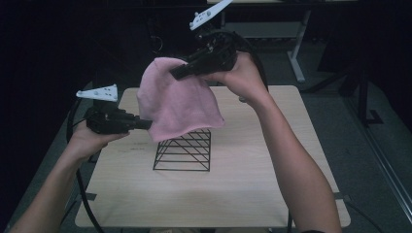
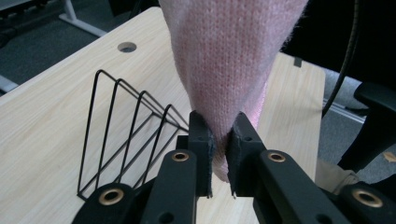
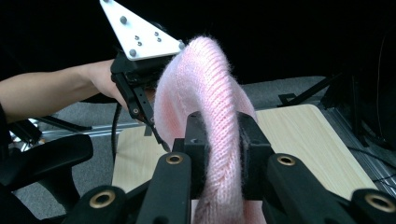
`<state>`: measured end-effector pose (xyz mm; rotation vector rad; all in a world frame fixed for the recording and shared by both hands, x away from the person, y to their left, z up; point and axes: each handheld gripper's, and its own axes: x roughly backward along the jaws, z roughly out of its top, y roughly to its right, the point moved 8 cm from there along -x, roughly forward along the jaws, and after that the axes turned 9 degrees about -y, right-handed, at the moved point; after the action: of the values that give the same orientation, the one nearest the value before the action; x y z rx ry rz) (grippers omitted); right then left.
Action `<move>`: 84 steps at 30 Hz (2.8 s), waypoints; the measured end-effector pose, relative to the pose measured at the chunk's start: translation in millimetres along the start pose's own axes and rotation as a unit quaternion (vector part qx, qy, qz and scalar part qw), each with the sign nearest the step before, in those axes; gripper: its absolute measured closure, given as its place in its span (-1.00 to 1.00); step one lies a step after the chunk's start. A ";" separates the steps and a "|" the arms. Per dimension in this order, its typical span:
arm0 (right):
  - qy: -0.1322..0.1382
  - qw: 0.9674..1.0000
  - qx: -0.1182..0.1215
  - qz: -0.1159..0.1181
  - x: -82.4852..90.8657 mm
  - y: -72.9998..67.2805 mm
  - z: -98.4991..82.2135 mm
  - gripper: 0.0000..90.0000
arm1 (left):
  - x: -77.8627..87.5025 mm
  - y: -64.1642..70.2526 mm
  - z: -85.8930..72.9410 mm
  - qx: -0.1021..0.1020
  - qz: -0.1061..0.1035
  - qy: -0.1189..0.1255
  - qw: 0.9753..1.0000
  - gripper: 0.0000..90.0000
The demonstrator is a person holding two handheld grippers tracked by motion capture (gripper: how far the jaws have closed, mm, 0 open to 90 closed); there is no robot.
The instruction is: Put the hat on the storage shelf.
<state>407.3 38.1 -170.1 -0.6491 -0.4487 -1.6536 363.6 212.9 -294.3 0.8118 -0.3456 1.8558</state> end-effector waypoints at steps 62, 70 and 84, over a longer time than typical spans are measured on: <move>-0.010 0.998 -0.050 0.045 -61.4 17.1 -68.5 0.69 | -37.7 -32.4 -50.2 0.002 0.055 -0.096 0.994 0.86; -0.016 0.997 -0.060 0.053 -66.8 15.5 -82.7 0.67 | -44.5 -31.9 -56.8 0.006 0.056 -0.100 0.993 0.86; -0.047 0.995 -0.056 0.062 -85.3 9.2 -103.6 0.65 | -60.5 -33.8 -76.0 0.003 0.063 -0.141 0.988 0.86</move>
<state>407.7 37.2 -304.6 -0.8246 -0.3783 -1.5422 379.8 228.3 -394.7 1.0823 -0.5811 1.8594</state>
